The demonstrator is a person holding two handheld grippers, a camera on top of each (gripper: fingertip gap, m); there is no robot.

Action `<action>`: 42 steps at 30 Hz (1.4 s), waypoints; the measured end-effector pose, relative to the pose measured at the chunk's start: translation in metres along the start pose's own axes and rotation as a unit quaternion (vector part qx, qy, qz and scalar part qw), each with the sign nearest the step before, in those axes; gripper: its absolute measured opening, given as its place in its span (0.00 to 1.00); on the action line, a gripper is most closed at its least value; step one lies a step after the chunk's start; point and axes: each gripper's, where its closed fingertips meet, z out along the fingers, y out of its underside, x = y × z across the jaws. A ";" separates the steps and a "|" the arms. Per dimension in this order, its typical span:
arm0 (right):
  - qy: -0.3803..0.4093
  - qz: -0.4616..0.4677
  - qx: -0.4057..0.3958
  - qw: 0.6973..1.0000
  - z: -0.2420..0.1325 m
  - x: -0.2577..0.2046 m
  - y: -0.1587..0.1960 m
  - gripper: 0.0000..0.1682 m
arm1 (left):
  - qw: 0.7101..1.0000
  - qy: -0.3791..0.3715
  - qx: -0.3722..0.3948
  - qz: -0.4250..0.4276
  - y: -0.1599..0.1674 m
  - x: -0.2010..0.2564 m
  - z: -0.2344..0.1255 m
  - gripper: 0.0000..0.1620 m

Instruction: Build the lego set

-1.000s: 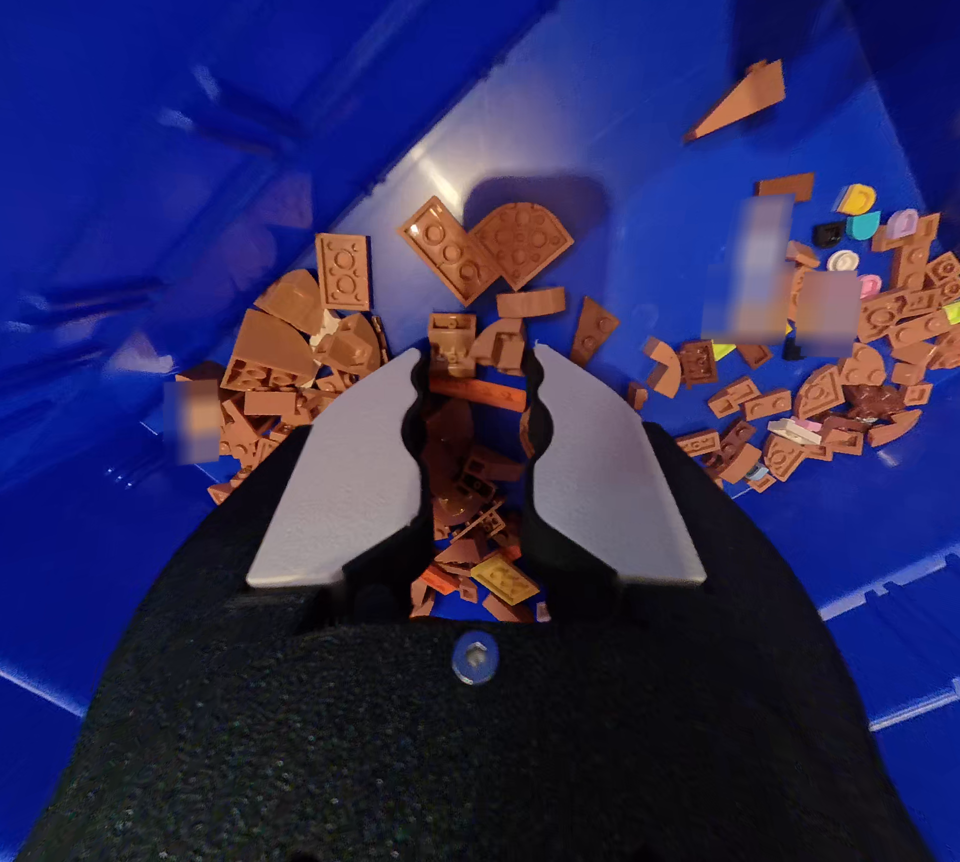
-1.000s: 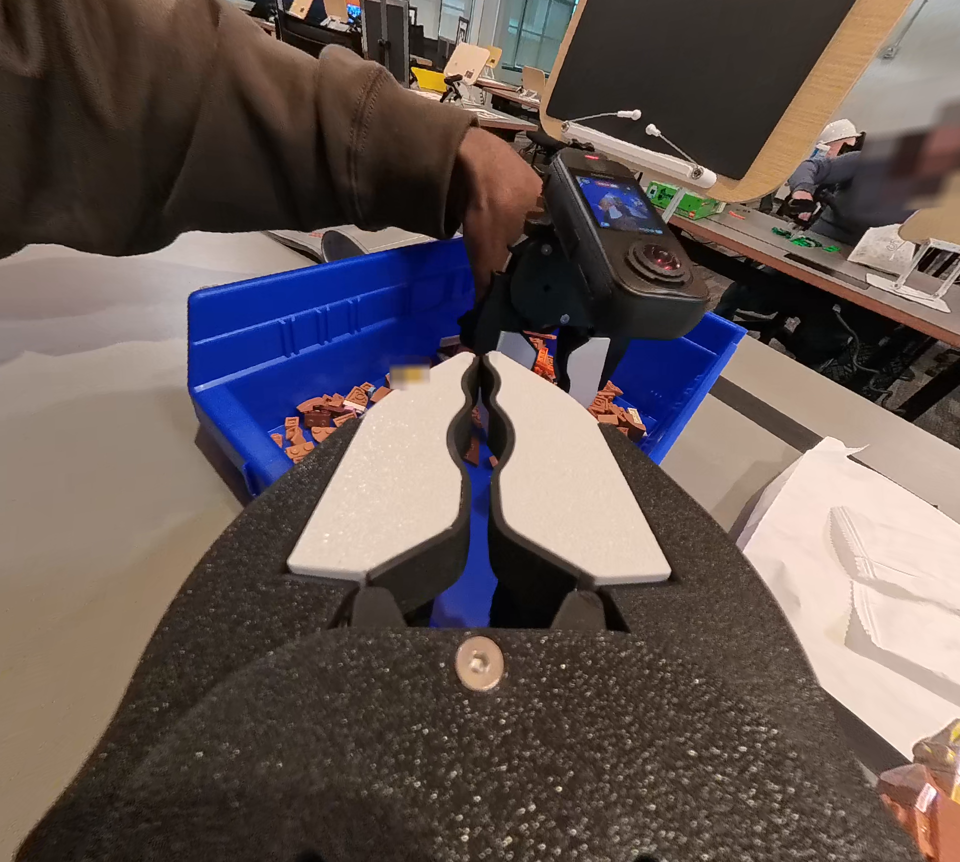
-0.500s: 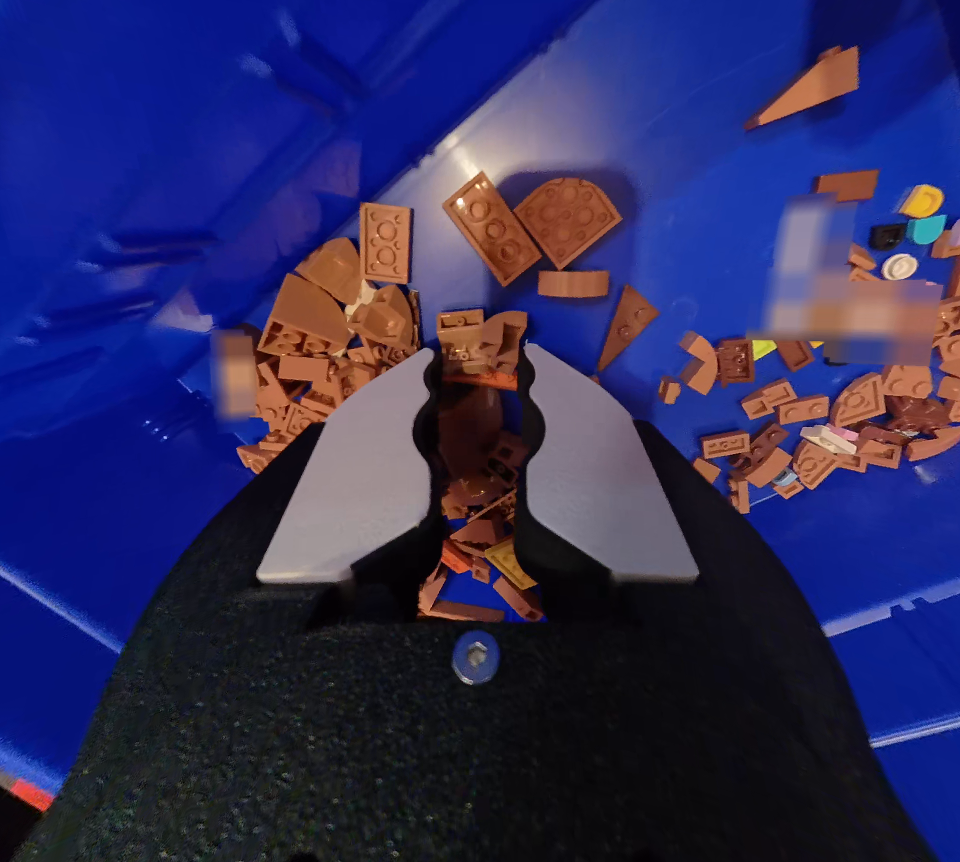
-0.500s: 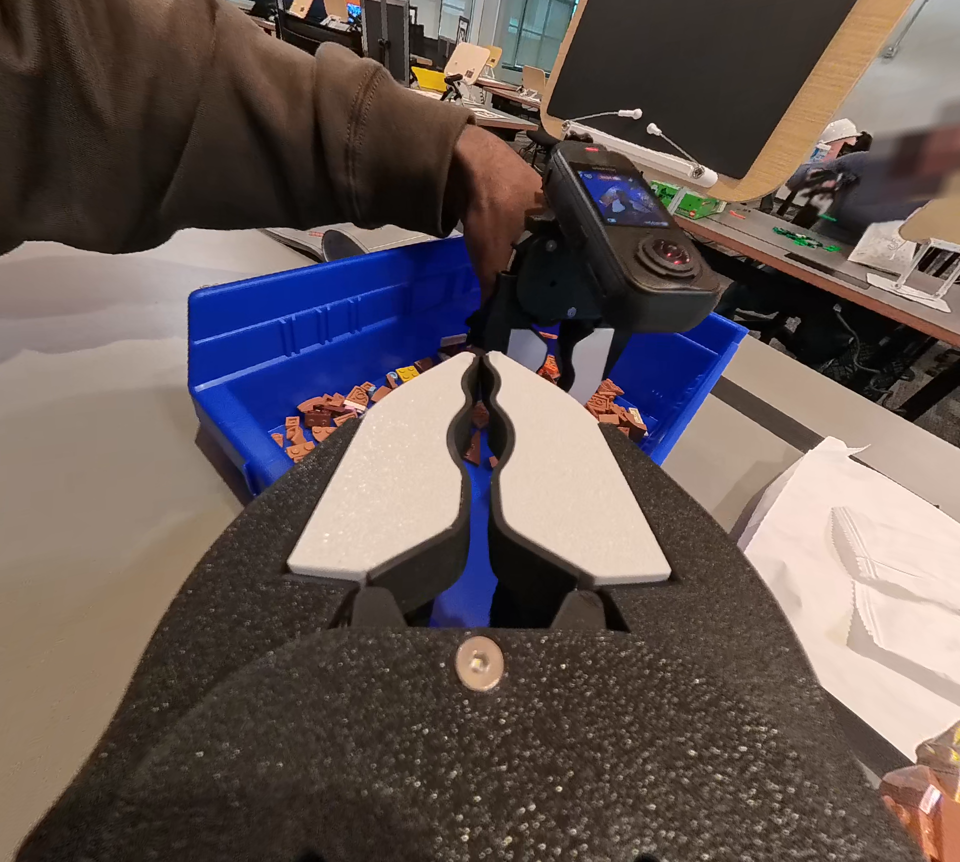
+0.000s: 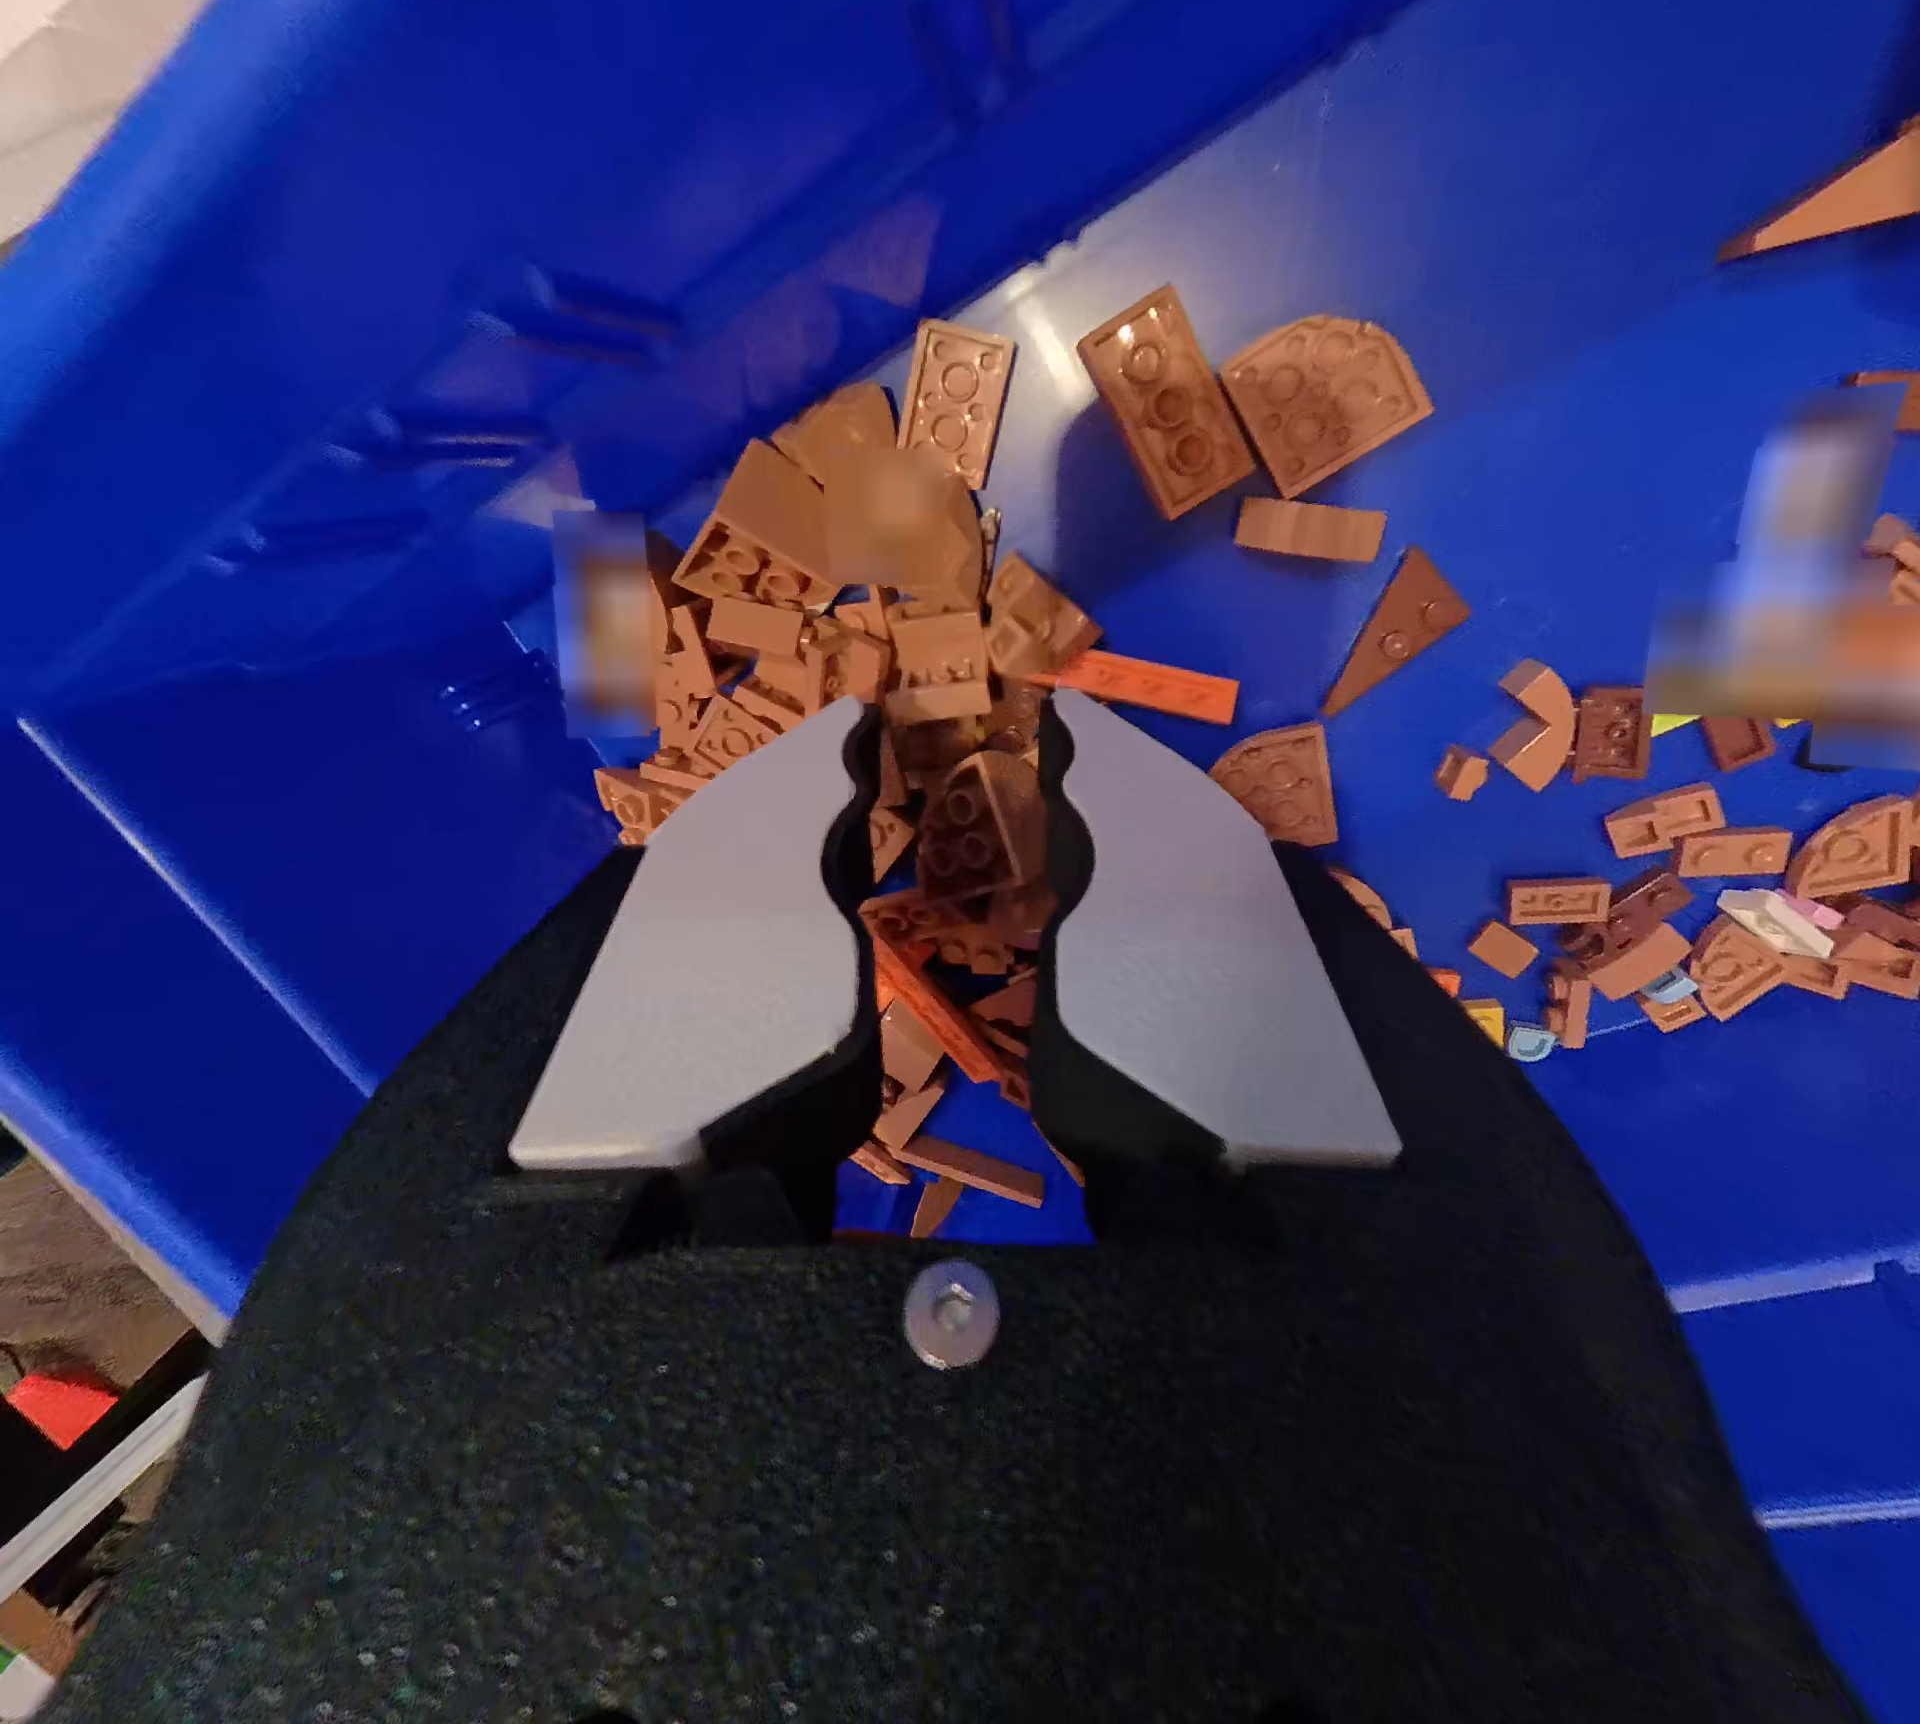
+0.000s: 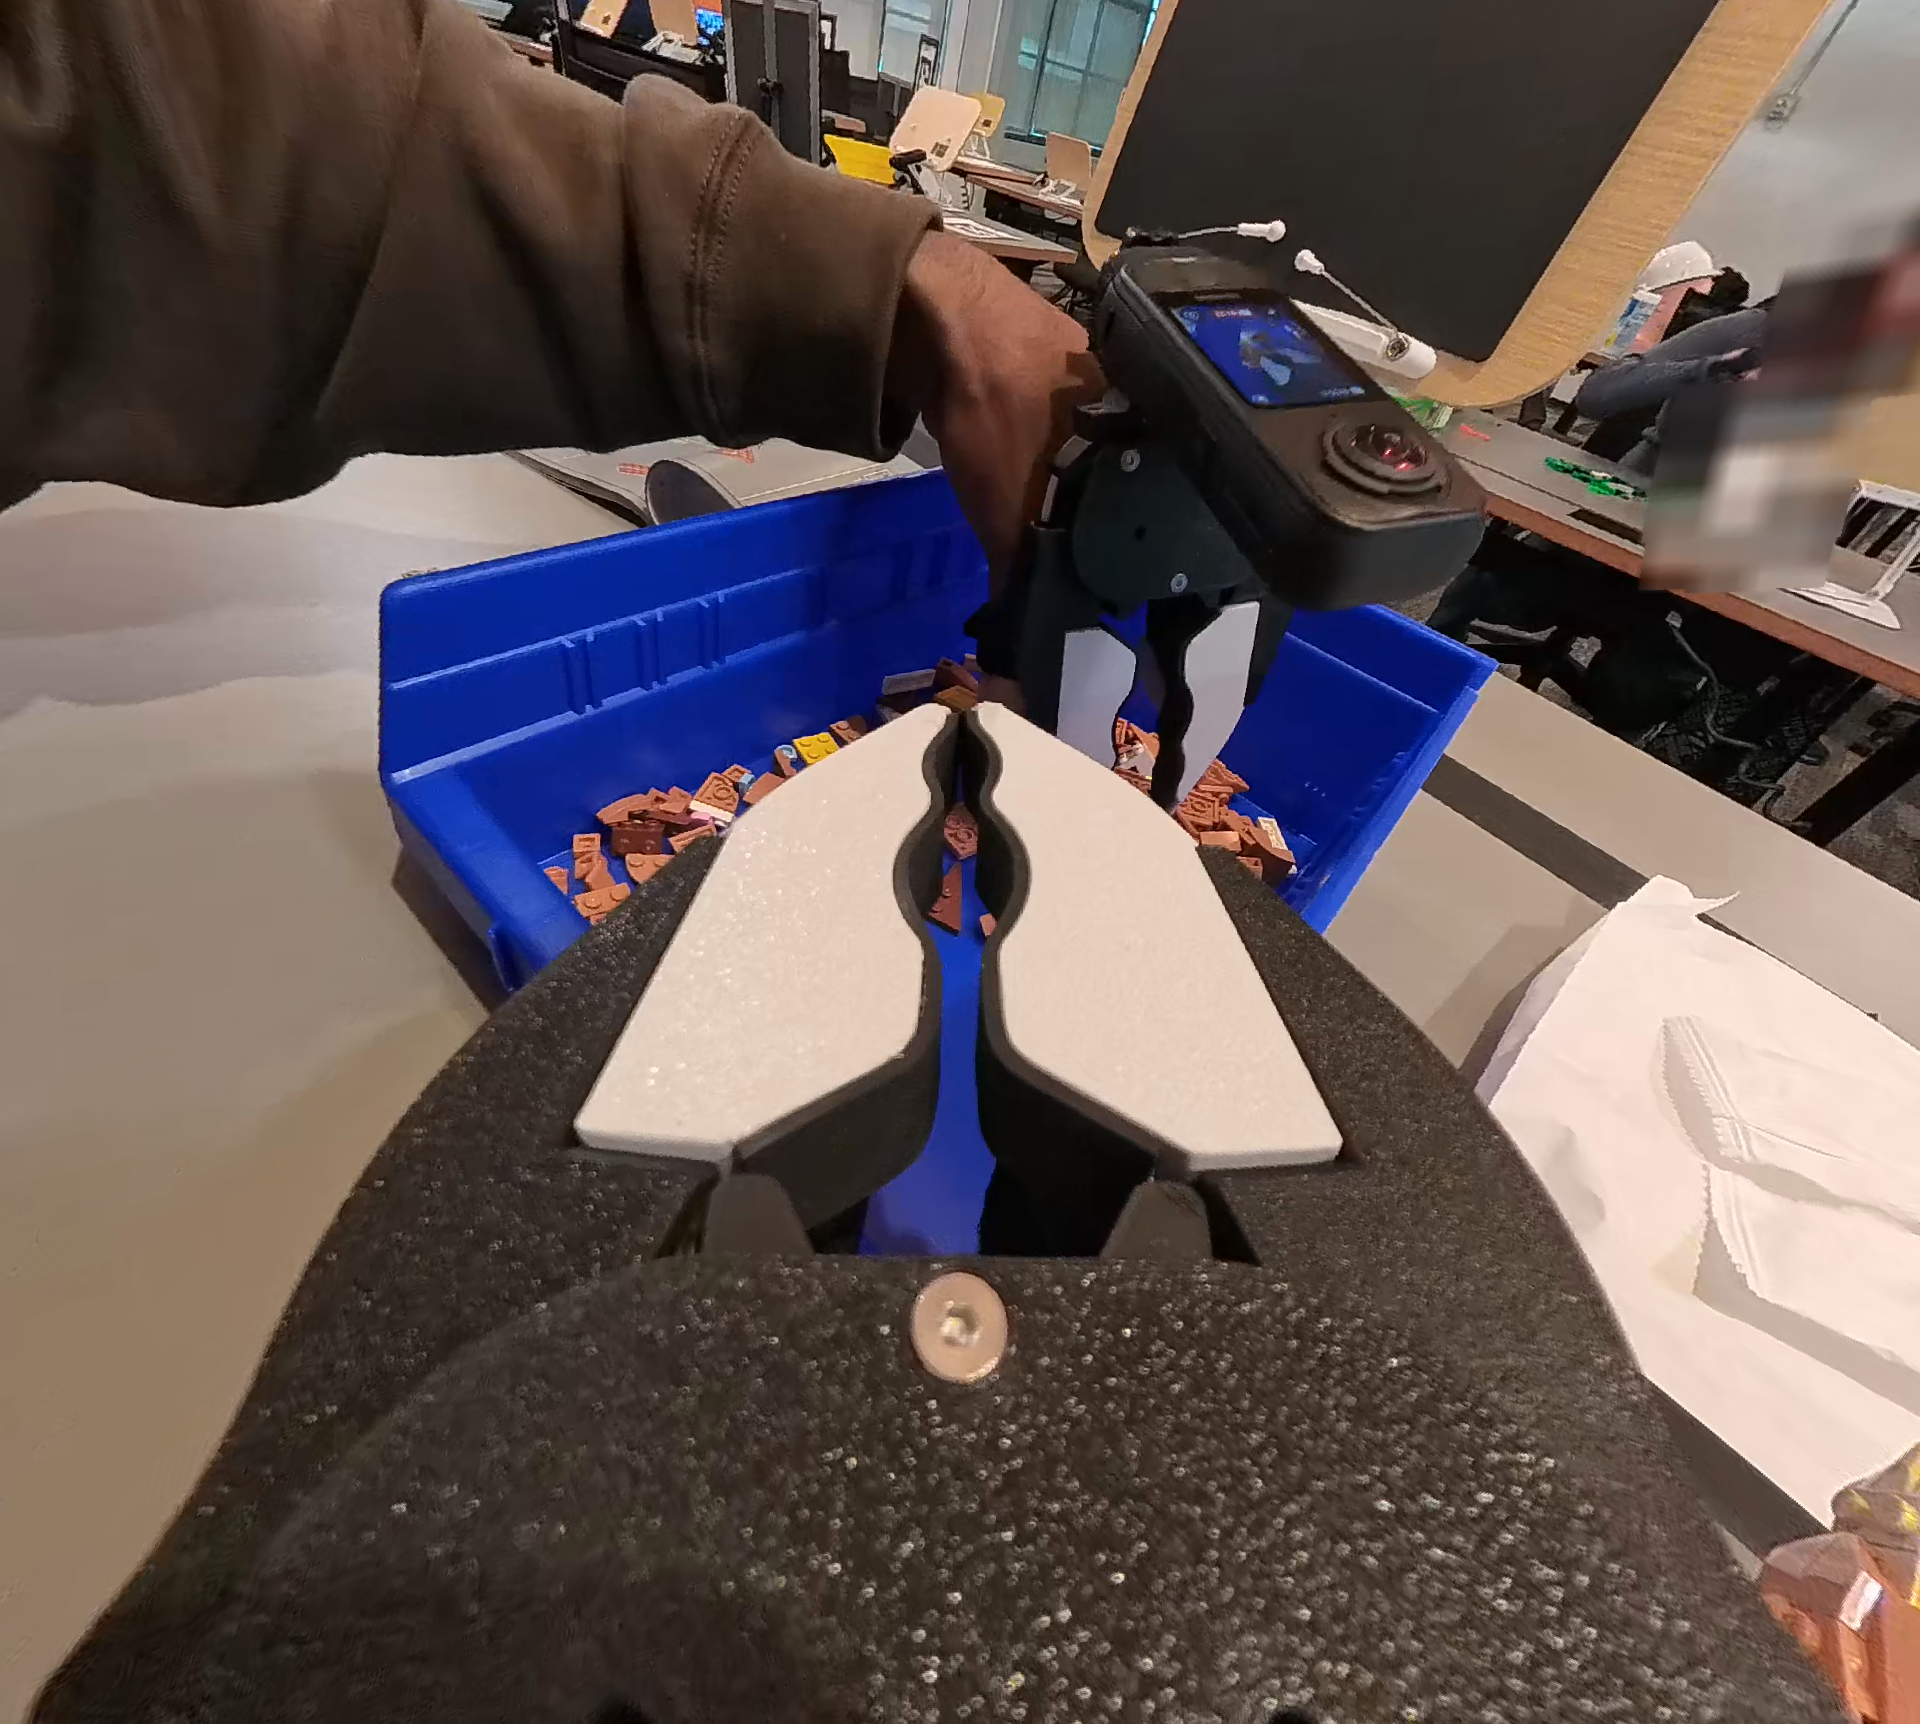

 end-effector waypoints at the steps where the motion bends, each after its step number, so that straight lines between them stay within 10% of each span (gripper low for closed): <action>1: 0.000 0.000 0.000 1.000 0.000 0.000 0.000 0.00 | 1.000 -0.001 0.000 -0.001 0.001 -0.001 -0.001 0.19; 24: -0.001 0.000 -0.001 1.000 0.000 -0.001 0.000 0.00 | 0.998 0.025 -0.051 -0.029 0.029 0.004 -0.002 0.20; 42: -0.001 0.000 -0.001 1.000 0.000 0.000 0.000 0.00 | 0.987 -0.092 0.003 -0.129 0.019 -0.047 -0.017 0.24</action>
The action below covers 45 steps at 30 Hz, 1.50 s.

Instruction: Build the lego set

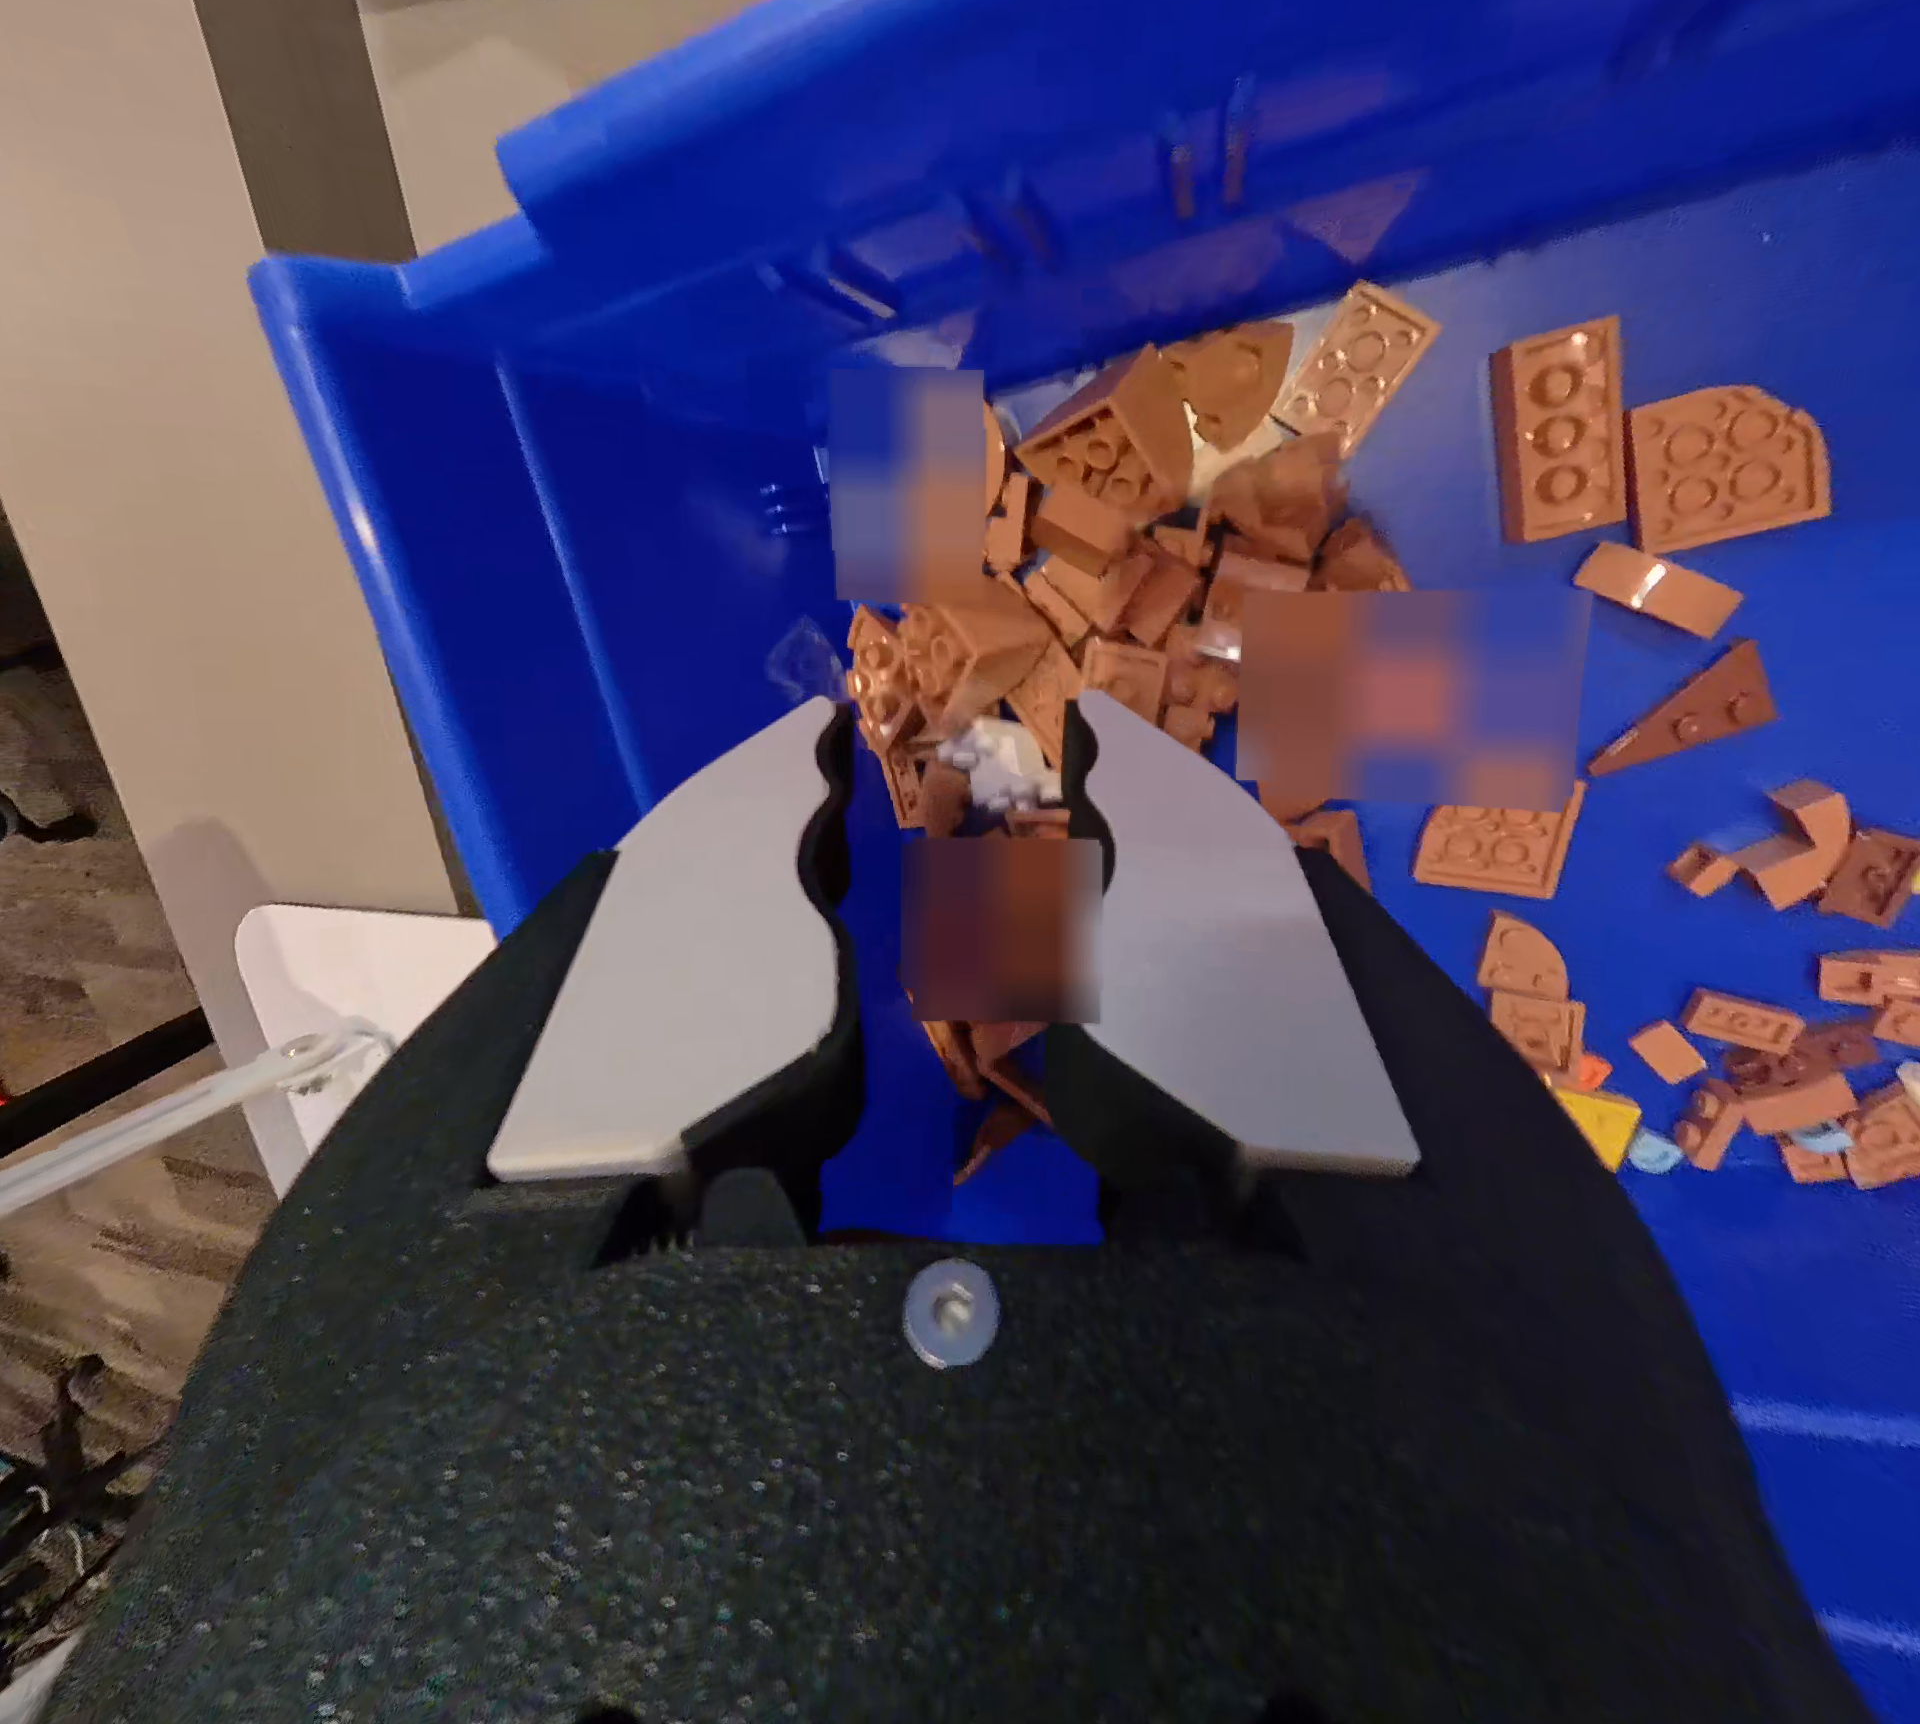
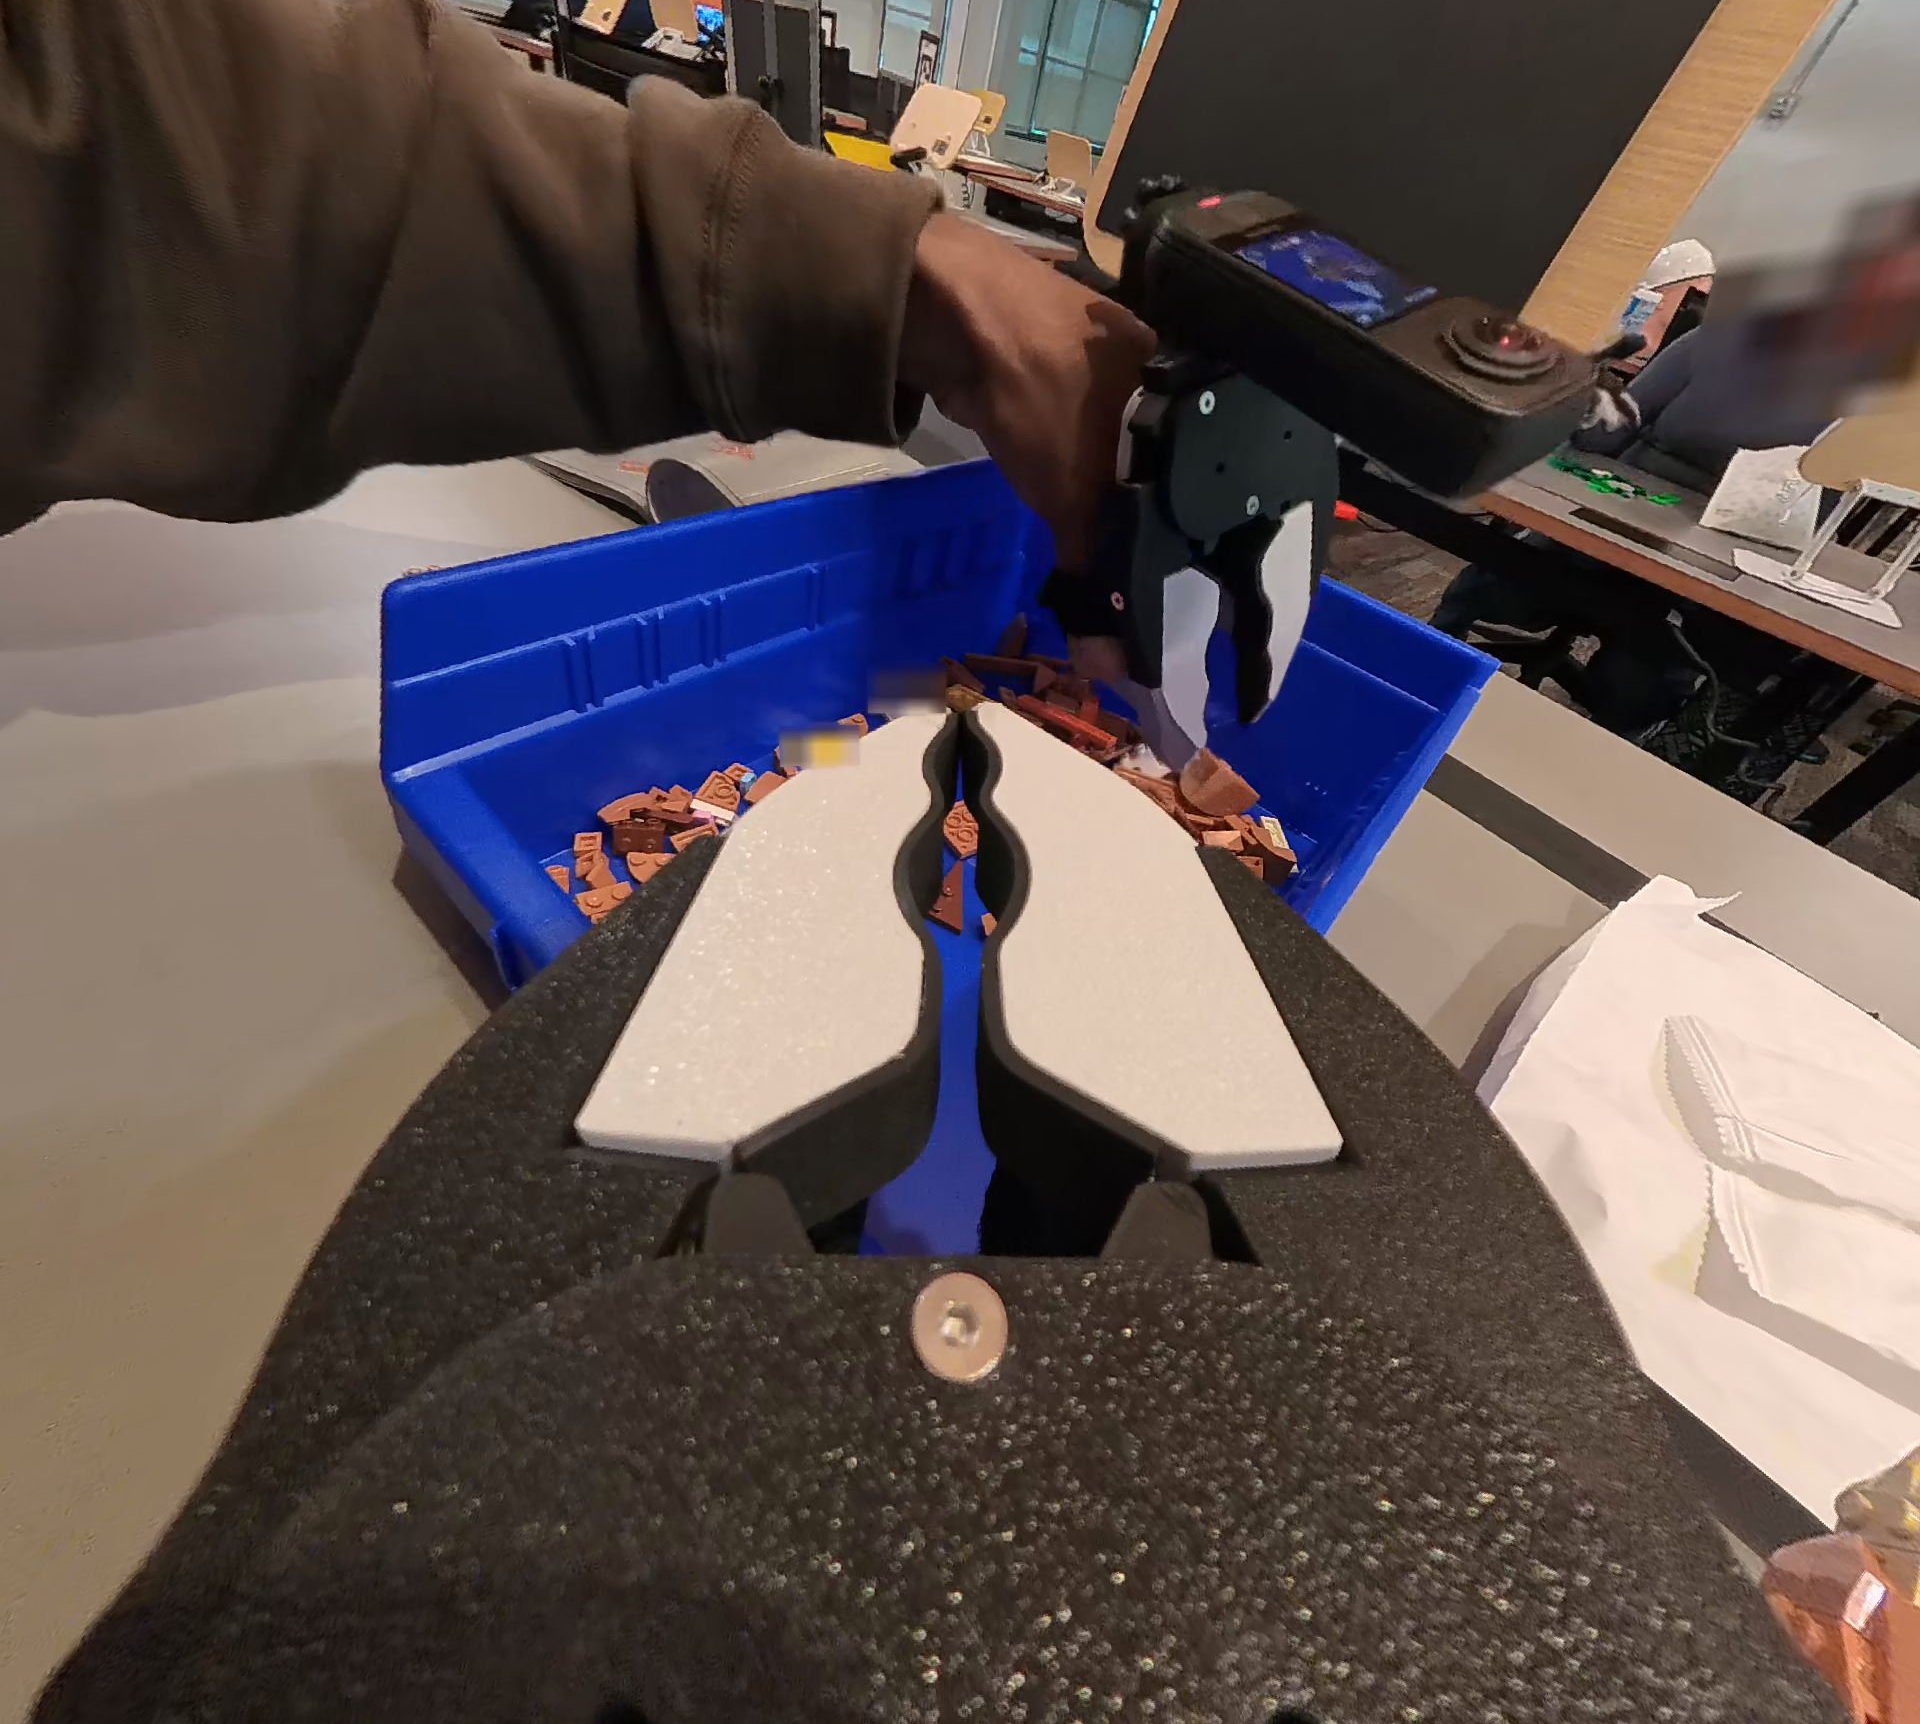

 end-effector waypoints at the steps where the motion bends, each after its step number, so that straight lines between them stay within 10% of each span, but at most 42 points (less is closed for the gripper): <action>1: -0.001 0.000 0.000 1.000 0.000 0.000 0.000 0.00 | 1.000 0.003 -0.004 0.001 0.004 0.002 -0.004 0.24; 20: -0.001 -0.001 -0.003 1.000 0.002 -0.002 0.001 0.00 | 0.985 0.082 -0.121 0.095 0.055 0.047 -0.017 0.23; 45: -0.003 -0.004 0.002 1.000 0.000 -0.003 -0.001 0.00 | 0.986 0.080 -0.136 -0.047 0.044 0.027 -0.001 0.05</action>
